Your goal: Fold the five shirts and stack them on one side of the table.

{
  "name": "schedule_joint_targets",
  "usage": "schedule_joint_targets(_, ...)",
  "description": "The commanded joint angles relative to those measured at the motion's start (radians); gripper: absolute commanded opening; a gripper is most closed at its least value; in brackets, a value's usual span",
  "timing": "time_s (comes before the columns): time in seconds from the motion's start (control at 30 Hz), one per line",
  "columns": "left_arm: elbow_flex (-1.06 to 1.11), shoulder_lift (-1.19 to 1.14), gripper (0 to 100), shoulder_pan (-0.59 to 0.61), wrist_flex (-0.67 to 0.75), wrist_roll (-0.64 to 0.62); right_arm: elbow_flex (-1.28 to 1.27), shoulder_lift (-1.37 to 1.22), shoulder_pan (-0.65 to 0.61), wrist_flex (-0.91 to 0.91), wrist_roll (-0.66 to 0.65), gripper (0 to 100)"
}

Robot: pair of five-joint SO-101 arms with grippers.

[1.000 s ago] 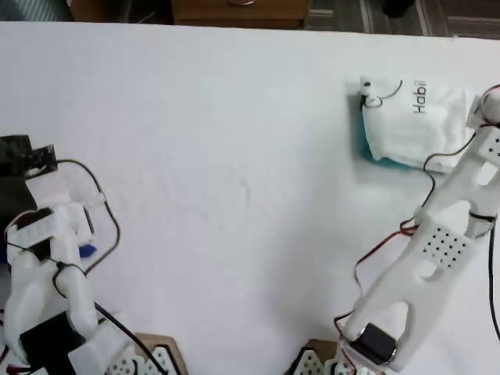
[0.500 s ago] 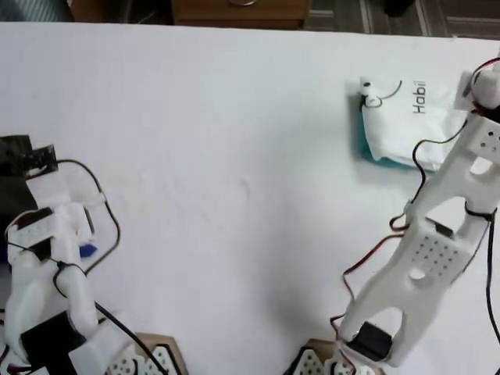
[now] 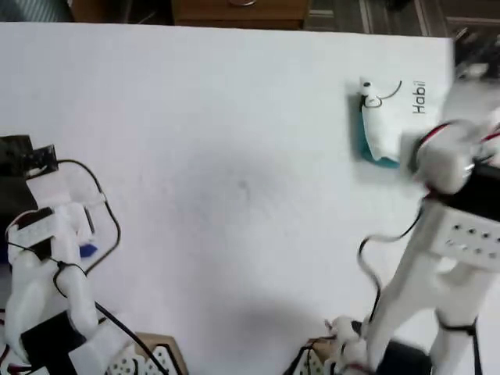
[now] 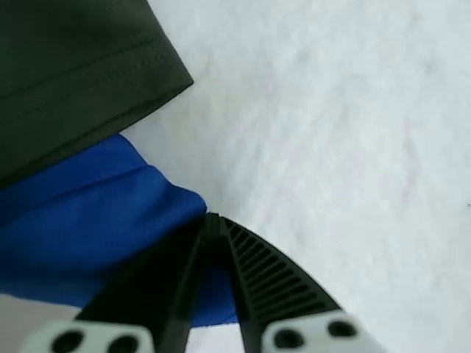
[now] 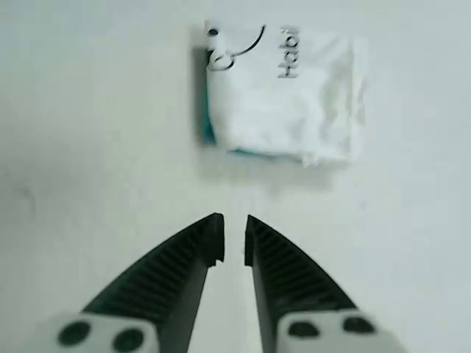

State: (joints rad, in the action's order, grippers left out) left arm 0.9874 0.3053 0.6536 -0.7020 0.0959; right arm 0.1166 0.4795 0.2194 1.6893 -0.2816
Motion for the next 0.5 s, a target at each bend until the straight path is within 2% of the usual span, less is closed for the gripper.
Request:
schedule_joint_targets(0.0,-0.002,0.002,3,-0.012,0.014,-0.014,-0.459,0.186,-0.042,-0.162,-0.014,5.4)
schedule_joint_targets(0.2,-0.002,0.002,3,-0.012,0.014,-0.014,-1.02,0.466,-0.082,-0.547,-0.143,2.3)
schedule_joint_targets(0.33,-0.002,0.002,3,-0.012,0.014,-0.014,-1.32,0.602,-0.111,-0.739,-0.157,2.7)
schedule_joint_targets(0.47,-0.002,0.002,3,-0.012,0.014,-0.014,-1.517,0.621,-0.151,-0.895,-0.153,2.7)
